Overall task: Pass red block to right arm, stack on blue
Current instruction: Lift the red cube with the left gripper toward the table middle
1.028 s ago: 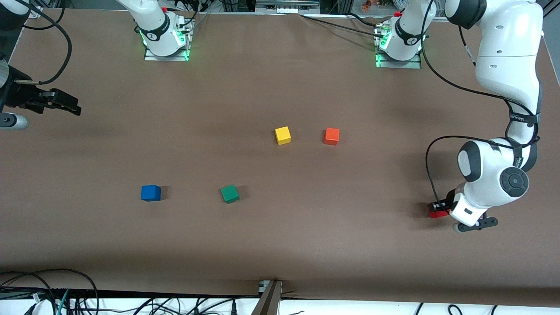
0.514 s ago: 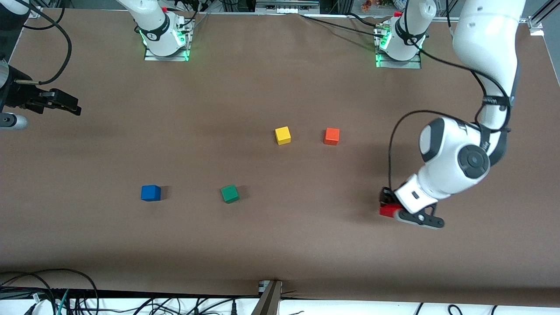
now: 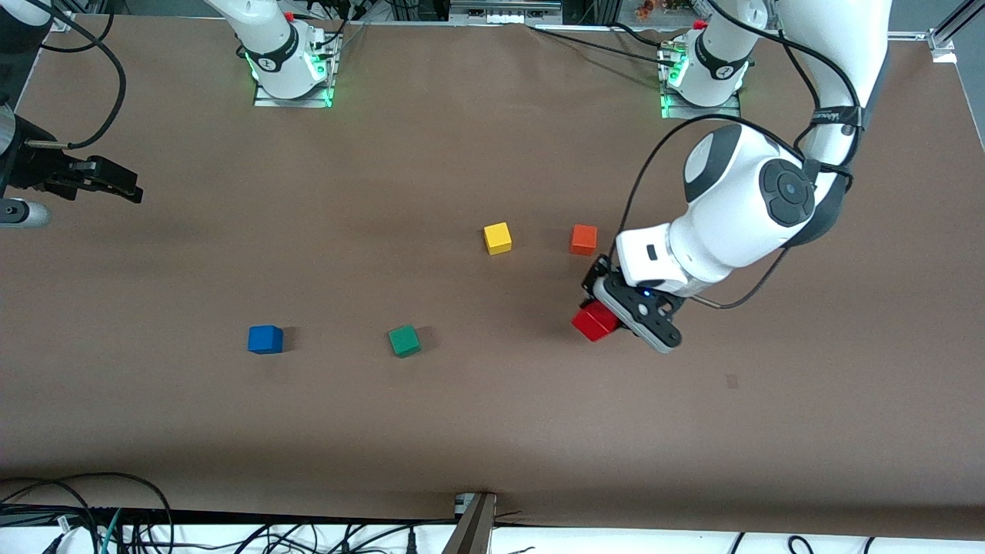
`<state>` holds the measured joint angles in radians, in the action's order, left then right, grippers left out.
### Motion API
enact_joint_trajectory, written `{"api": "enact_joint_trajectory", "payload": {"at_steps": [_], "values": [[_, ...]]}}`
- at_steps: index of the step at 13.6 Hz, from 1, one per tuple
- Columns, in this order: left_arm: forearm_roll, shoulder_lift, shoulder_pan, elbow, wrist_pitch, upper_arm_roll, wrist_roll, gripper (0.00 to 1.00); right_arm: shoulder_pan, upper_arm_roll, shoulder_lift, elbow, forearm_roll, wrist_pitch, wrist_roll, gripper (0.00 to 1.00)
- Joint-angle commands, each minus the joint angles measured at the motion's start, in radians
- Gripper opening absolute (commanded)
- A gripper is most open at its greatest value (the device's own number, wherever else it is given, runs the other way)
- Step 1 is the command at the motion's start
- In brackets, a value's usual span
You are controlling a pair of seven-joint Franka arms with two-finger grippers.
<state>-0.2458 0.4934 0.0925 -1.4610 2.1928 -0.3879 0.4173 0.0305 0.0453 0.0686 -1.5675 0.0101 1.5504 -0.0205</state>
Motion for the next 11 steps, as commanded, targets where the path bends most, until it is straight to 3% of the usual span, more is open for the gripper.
{"api": "enact_joint_trajectory", "payload": {"at_steps": [1, 4, 10, 11], "values": [[-0.229, -0.01, -0.024, -0.022, -0.001, -0.026, 0.258, 0.13, -0.003, 0.001, 0.0, 0.021, -0.012, 0.017, -0.002, 1.0], [-0.473, 0.027, -0.013, -0.022, 0.01, -0.023, 0.545, 0.1, -0.014, 0.03, 0.01, 0.023, -0.226, 0.014, 0.022, 1.0], [-0.967, 0.028, 0.074, -0.032, 0.155, -0.025, 0.813, 0.09, 0.006, 0.025, 0.023, 0.03, -0.265, -0.09, 0.06, 1.0], [-1.007, 0.028, 0.085, -0.027, 0.183, -0.026, 0.858, 0.09, 0.012, 0.025, 0.033, 0.032, -0.288, -0.111, 0.06, 1.0]]}}
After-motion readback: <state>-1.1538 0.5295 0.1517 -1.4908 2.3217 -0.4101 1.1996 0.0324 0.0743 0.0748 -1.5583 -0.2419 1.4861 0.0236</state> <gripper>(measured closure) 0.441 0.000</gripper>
